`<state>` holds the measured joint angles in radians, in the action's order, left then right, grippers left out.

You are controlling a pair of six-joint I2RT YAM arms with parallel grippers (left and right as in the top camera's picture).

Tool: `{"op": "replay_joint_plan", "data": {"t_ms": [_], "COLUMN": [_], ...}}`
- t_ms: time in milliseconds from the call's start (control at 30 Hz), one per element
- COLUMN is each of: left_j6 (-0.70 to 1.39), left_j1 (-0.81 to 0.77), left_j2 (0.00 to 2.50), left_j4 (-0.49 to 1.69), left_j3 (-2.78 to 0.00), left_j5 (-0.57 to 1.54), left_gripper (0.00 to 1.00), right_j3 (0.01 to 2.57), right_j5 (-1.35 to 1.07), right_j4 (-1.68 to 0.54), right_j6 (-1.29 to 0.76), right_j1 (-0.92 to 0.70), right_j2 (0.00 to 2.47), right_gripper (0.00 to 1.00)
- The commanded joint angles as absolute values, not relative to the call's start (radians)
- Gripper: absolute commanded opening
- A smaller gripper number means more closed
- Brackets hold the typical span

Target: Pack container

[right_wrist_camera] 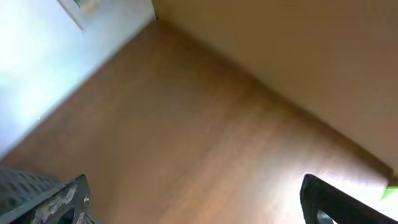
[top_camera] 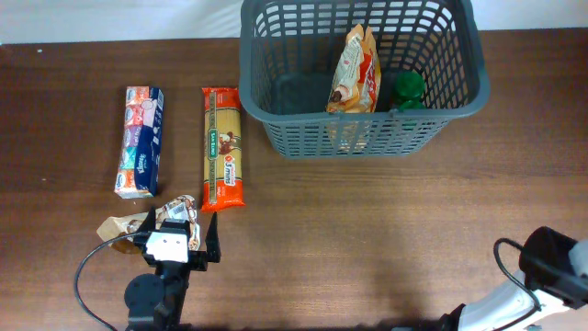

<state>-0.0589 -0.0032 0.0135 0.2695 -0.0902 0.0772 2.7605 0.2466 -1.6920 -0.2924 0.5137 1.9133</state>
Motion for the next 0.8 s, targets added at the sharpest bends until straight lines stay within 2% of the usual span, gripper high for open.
{"op": "replay_joint_plan", "data": {"t_ms": [0, 467, 600, 767], "left_j6": [-0.052, -0.053, -0.053, -0.075], "left_j1": [0.003, 0.003, 0.003, 0.003], "left_j2": [0.005, 0.039, 0.186, 0.529], "left_j4": [0.269, 0.282, 0.396, 0.604], "left_j3": [-0.085, -0.174, -0.358, -0.675], "left_j5": [0.074, 0.079, 0.089, 0.094], "left_gripper": [0.99, 0.99, 0.99, 0.99], "right_j3": [2.665, 2.358, 2.331, 2.328], "right_j5": [0.263, 0.263, 0.263, 0.263], "right_j4": [-1.691, -1.676, -1.676, -1.676], "right_j6": [-0.305, -0.305, -0.305, -0.305], "right_j1": [0.517, 0.517, 0.518, 0.517], "right_j2": [1.922, 1.922, 1.922, 1.922], "right_gripper": [0.99, 0.99, 0.99, 0.99]}}
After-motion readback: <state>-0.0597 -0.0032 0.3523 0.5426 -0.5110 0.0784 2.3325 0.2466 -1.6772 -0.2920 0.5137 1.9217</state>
